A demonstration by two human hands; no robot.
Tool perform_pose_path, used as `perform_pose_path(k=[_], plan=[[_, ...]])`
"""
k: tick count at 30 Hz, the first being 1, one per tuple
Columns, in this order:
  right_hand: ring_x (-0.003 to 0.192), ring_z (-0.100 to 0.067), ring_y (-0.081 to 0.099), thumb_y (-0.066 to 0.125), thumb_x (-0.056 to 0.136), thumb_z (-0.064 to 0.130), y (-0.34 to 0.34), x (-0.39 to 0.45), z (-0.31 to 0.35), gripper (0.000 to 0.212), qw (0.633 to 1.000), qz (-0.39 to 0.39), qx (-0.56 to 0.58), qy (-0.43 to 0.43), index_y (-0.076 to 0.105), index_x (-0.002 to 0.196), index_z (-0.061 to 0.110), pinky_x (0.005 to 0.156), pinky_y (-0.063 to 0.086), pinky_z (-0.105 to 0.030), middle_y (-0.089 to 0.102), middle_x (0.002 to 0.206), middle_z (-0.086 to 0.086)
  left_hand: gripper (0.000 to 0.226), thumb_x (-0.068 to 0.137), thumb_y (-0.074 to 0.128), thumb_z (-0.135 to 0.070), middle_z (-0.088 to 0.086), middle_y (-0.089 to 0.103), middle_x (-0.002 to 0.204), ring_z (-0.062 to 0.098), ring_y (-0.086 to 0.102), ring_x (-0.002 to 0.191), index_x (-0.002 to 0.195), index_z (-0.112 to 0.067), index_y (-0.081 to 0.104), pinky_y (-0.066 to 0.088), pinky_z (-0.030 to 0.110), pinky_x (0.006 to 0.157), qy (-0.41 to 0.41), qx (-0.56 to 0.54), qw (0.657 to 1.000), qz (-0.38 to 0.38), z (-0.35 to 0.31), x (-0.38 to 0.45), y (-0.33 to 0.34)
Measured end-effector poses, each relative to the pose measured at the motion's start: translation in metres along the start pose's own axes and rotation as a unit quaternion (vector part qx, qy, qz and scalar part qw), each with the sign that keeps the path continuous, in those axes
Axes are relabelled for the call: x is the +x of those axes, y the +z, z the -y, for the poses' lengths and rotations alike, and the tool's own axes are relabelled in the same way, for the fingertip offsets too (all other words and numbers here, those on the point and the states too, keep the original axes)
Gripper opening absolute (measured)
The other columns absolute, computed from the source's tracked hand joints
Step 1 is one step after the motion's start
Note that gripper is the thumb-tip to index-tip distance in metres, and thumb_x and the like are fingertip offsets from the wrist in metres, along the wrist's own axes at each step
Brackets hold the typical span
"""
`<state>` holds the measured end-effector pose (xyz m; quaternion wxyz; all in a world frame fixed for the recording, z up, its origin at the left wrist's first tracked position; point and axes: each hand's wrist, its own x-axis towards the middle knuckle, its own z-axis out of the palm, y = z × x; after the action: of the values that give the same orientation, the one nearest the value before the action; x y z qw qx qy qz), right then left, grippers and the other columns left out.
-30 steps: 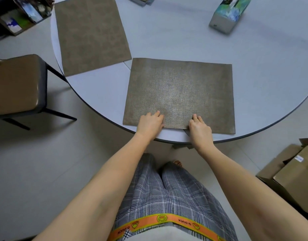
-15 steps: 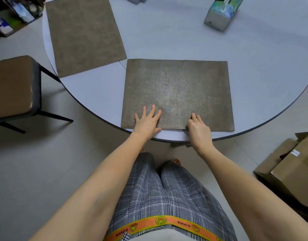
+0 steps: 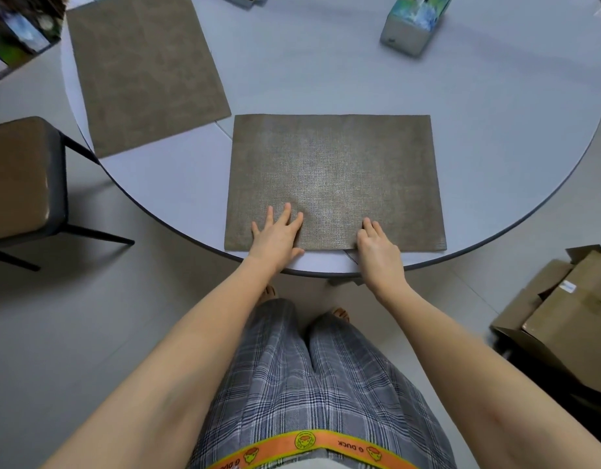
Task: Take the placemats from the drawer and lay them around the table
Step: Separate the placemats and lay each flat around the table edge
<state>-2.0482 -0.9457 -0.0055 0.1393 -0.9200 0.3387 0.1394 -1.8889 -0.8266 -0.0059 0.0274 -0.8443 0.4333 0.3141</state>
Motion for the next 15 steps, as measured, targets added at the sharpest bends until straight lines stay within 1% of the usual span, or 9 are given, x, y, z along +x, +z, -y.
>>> perform_pose_path(k=[5, 11, 13, 15], plan=[[0.145, -0.032, 0.023, 0.039, 0.094, -0.007, 0.0014, 0.0016, -0.0028, 0.031, 1.000, -0.003, 0.017, 0.000, 0.048, 0.123, -0.006, 0.106, 0.037, -0.046, 0.024, 0.155, -0.019, 0.080, 0.092, 0.059, -0.035, 0.004, -0.006, 0.162, 0.039, -0.006, 0.147, 0.155, -0.023, 0.011, 0.012, 0.067, 0.113, -0.007, -0.005, 1.000, 0.011, -0.0034, 0.0030, -0.0038], [0.144, -0.032, 0.024, 0.044, 0.092, -0.008, 0.0037, 0.0037, -0.0043, 0.034, 1.000, 0.006, -0.006, 0.000, 0.047, 0.126, -0.004, 0.106, 0.038, -0.045, 0.024, 0.155, -0.019, 0.080, 0.092, 0.060, -0.036, 0.005, -0.005, 0.163, 0.040, -0.006, 0.147, 0.154, -0.023, 0.012, 0.013, 0.067, 0.113, -0.009, -0.002, 1.000, 0.016, -0.0056, 0.0016, -0.0047], [0.144, -0.031, 0.025, 0.045, 0.091, -0.007, 0.0036, 0.0022, -0.0034, 0.035, 1.000, 0.008, -0.012, 0.002, 0.047, 0.126, -0.002, 0.101, 0.042, -0.046, 0.025, 0.155, -0.017, 0.080, 0.092, 0.060, -0.036, 0.005, -0.005, 0.163, 0.040, -0.005, 0.147, 0.154, -0.023, 0.012, 0.014, 0.067, 0.113, -0.008, -0.001, 1.000, 0.018, -0.0053, 0.0007, -0.0047], [0.142, -0.029, 0.029, 0.048, 0.089, -0.001, 0.0021, 0.0005, -0.0021, 0.034, 1.000, -0.002, -0.012, 0.005, 0.050, 0.123, 0.001, 0.094, 0.047, -0.046, 0.032, 0.153, -0.015, 0.081, 0.090, 0.062, -0.041, 0.006, -0.001, 0.163, 0.042, -0.001, 0.147, 0.154, -0.022, 0.016, 0.017, 0.067, 0.112, -0.009, 0.010, 1.000, 0.023, -0.0061, 0.0016, -0.0063]])
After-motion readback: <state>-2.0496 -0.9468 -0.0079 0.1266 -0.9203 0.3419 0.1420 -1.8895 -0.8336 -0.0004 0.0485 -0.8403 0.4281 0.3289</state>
